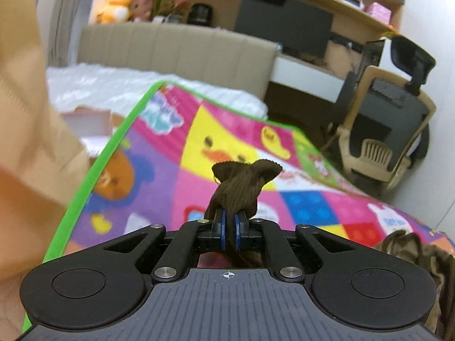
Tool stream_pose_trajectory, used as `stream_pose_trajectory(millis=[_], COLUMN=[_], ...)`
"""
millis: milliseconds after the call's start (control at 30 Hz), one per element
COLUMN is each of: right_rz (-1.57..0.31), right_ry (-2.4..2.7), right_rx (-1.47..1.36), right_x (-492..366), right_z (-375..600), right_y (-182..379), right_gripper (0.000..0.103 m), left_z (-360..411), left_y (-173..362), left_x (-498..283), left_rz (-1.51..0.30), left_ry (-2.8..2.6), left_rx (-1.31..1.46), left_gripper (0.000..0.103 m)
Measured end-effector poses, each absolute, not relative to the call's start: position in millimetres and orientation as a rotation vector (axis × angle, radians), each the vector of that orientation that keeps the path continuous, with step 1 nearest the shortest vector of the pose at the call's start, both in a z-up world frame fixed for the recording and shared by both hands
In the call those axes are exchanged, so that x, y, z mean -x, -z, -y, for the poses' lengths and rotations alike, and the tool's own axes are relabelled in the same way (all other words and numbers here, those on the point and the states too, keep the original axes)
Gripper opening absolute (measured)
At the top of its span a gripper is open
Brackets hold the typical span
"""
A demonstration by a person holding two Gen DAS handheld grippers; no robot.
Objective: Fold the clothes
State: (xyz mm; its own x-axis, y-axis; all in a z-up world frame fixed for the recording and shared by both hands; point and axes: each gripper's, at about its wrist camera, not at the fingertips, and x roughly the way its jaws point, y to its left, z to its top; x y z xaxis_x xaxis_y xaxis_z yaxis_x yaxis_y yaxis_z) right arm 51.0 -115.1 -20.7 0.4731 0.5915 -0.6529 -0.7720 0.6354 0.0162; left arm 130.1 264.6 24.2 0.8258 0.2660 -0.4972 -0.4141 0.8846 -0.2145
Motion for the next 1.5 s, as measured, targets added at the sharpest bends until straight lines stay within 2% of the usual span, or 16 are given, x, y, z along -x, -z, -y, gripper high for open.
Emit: stream_pose_trajectory(millis=[33,167,233,333,400,533,600,667,700,800,867,967,1133,1200,1367,1500], right_rz=[-0.647,-0.521,-0.454,-0.386,-0.390,-0.397,-0.446,-0.485,-0.500,-0.532,-0.543,-0.556,-0.346,-0.341,-0.357,-0.420], right_ry=[-0.826,-0.666,-0.524,-0.313,-0.224,-0.046,-0.080,-0.177,-0.229,-0.392,-0.505,-0.673,-0.476,-0.307,0.179,0.240], right_rx=[0.278,0.198,0.148,0.108,0.077,0.014,-0.009,0.005,0.018,0.122,0.235,0.405,0.969,0.940,0.667,0.436], right_x=[-58,-96,-131,-179,-201,-244,-246,-232,-224,-192,-167,-129,-114,-149,-239,-261], right_z=[119,146,172,210,237,290,295,280,271,232,199,151,113,131,200,237], right_y=[13,-25,-46,-65,-69,-78,-66,-49,-41,-21,-11,5,63,56,21,7], right_gripper=[0.030,0.011,0.008,0.003,0.003,0.004,0.021,0.080,0.085,0.090,0.103,0.103,0.102,0.102,0.103,0.103], left_z=[-265,-269,-269,-267,-267,-266,-266,-265,-265,-263,-256,-240,-216,-213,-212,-215], left_y=[-23,-20,-18,-13,-10,-5,-2,2,4,5,0,-8,-11,-11,-2,4], left_x=[-129,-127,-128,-133,-133,-135,-135,-134,-134,-132,-129,-129,-135,-135,-133,-133], left_rz=[-0.477,-0.481,-0.481,-0.486,-0.496,-0.514,-0.524,-0.539,-0.546,-0.557,-0.542,-0.506,-0.515,-0.523,-0.560,-0.596], left_ry=[-0.363,-0.342,-0.325,-0.306,-0.308,-0.312,-0.314,-0.314,-0.314,-0.312,-0.293,-0.239,-0.150,-0.136,-0.117,-0.078], left_rx=[0.329,0.349,0.355,0.371,0.374,0.381,0.385,0.391,0.395,0.412,0.414,0.381,0.363,0.356,0.357,0.431], left_gripper=[0.007,0.008,0.013,0.025,0.039,0.052,0.059,0.067,0.071,0.078,0.083,0.094,0.094,0.094,0.095,0.095])
